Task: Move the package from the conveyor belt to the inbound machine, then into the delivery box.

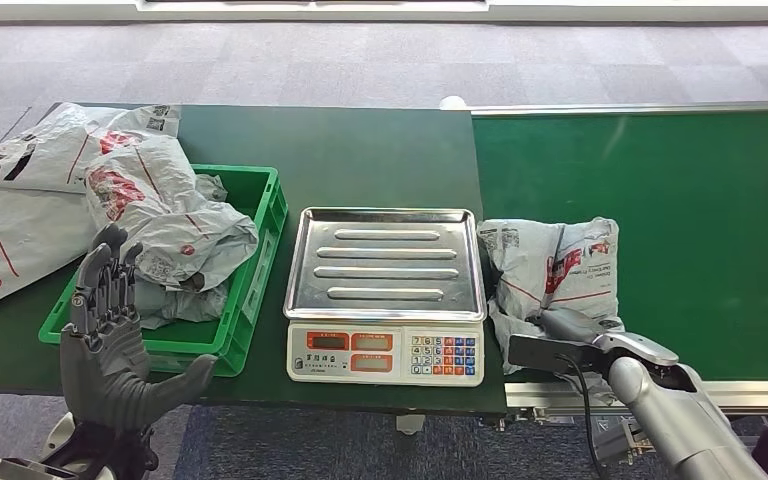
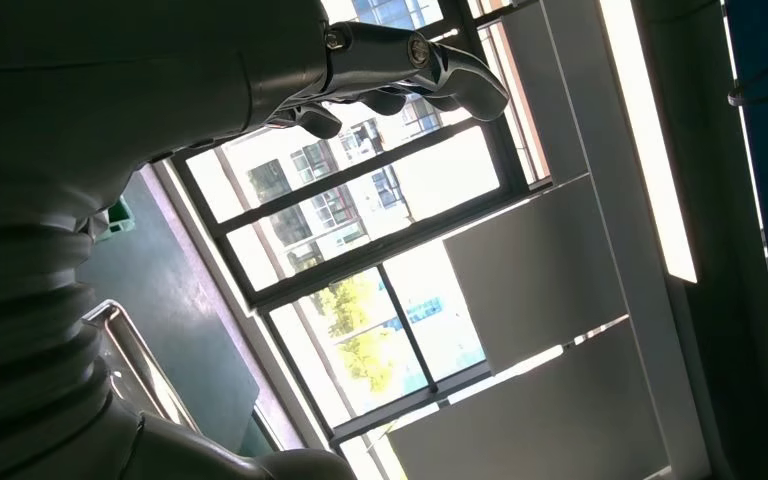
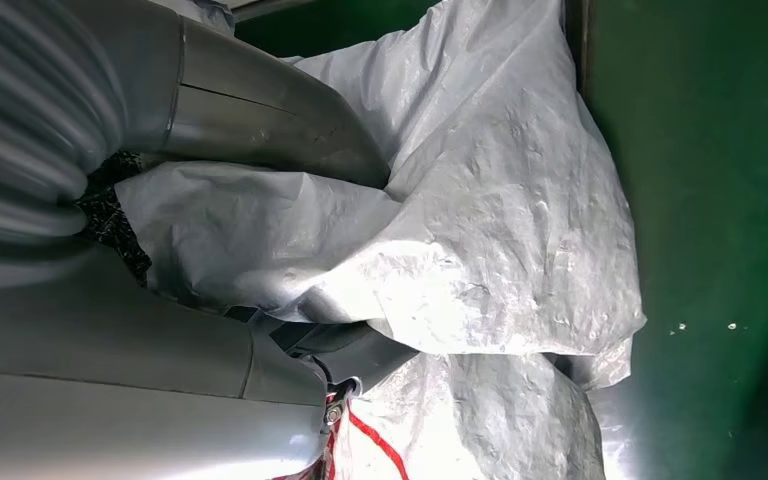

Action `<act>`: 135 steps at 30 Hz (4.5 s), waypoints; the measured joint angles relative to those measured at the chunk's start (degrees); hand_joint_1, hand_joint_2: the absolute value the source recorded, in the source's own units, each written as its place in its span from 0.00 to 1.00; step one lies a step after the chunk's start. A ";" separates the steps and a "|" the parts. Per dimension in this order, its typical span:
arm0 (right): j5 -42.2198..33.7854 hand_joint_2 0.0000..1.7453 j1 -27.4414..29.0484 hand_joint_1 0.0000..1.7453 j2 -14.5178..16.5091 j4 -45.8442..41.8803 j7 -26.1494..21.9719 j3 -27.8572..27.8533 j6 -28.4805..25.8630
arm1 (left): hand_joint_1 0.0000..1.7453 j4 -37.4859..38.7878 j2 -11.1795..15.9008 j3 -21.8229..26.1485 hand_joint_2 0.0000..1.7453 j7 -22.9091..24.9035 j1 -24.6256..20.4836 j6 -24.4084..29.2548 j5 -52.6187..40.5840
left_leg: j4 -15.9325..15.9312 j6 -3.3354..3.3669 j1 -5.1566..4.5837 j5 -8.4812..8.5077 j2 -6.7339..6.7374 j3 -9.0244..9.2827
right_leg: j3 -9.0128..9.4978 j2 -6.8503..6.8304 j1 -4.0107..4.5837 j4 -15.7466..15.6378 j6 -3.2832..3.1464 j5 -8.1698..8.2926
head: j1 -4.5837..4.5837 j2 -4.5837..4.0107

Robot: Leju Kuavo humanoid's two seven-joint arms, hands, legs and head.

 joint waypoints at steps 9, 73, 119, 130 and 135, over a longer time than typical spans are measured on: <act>0.00 1.00 0.00 1.00 0.00 -0.08 0.00 0.03 0.00 | 0.00 0.00 0.02 0.00 1.00 0.00 0.00 0.00 0.00 | 0.00 0.00 0.00 0.00 0.00 0.00 | 0.00 0.00 0.00 0.00 0.00 0.00 | 0.00 0.00; 25.25 1.00 -5.62 1.00 34.00 -36.02 4.49 -19.22 -54.09 | 0.00 1.93 -7.50 2.91 1.00 0.02 0.28 -8.28 1.15 | -0.03 -0.62 0.16 -0.06 -0.34 0.20 | 0.22 -0.25 0.31 0.29 -0.53 -0.32 | -0.48 0.00; -7.49 1.00 -9.02 1.00 26.47 -8.64 -14.49 6.54 -11.33 | 0.00 11.35 -6.52 1.67 1.00 0.04 -6.66 -10.11 3.57 | -0.02 -0.64 0.18 -0.04 -0.26 0.13 | 0.06 -0.13 0.33 0.29 -0.53 -0.30 | -0.48 0.00; -11.15 0.75 -11.07 0.50 25.76 -7.83 -17.03 14.49 -9.10 | 0.00 10.80 -5.95 1.66 1.00 0.02 -6.51 -9.15 3.43 | -0.02 -0.64 0.18 -0.03 -0.26 0.15 | 0.06 -0.13 0.33 0.29 -0.53 -0.30 | -0.48 0.00; -9.81 0.00 -12.07 0.00 25.59 -6.84 -14.74 16.48 -10.86 | 0.00 10.60 -5.77 1.66 1.00 0.02 -6.43 -8.34 3.37 | -0.02 -0.65 0.18 -0.03 -0.26 0.15 | 0.07 -0.12 0.34 0.29 -0.54 -0.29 | -0.48 0.00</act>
